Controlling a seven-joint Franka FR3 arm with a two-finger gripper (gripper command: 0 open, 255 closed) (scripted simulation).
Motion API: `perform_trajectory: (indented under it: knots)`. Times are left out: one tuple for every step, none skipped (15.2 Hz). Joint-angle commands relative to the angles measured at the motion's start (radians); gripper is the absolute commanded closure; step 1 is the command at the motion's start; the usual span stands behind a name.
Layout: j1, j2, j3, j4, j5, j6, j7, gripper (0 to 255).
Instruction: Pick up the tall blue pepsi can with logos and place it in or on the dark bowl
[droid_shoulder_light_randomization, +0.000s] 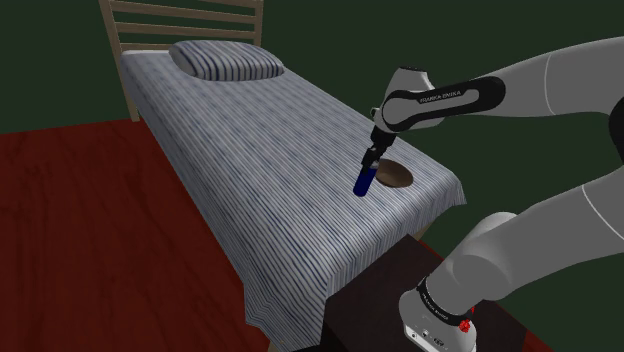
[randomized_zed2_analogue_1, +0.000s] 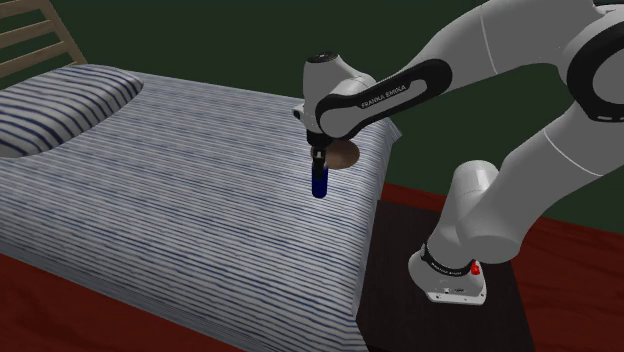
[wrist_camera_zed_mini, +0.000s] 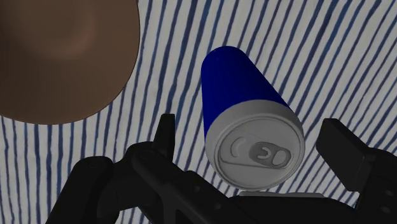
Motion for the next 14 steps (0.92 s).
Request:
perform_trajectory:
  knots:
    - [0.0, 0.0, 0.0, 0.0, 0.0, 0.0, 0.0, 0]
    - [0.0, 0.0, 0.0, 0.0, 0.0, 0.0, 0.0, 0]
    - [0.0, 0.0, 0.0, 0.0, 0.0, 0.0, 0.0, 255]
    - [0.0, 0.0, 0.0, 0.0, 0.0, 0.0, 0.0, 255]
    - [0.0, 0.0, 0.0, 0.0, 0.0, 0.0, 0.0, 255]
    - [0.0, 0.0, 0.0, 0.0, 0.0, 0.0, 0.0, 255]
    - [0.0, 0.0, 0.0, 0.0, 0.0, 0.0, 0.0, 255]
    - [0.0, 0.0, 0.0, 0.0, 0.0, 0.0, 0.0, 255]
    - [0.0, 0.0, 0.0, 0.0, 0.0, 0.0, 0.0, 255]
    - [0.0, 0.0, 0.0, 0.0, 0.0, 0.0, 0.0, 255]
    - [0.0, 0.0, 0.0, 0.0, 0.0, 0.0, 0.0, 255]
    - [0.0, 0.0, 0.0, 0.0, 0.0, 0.0, 0.0, 255]
    - [0.0, -0.008, 0.002, 0.008, -0.001, -0.015, 0.001, 255]
    - [-0.001, -0.015, 0.003, 0.016, -0.001, -0.03, 0.002, 255]
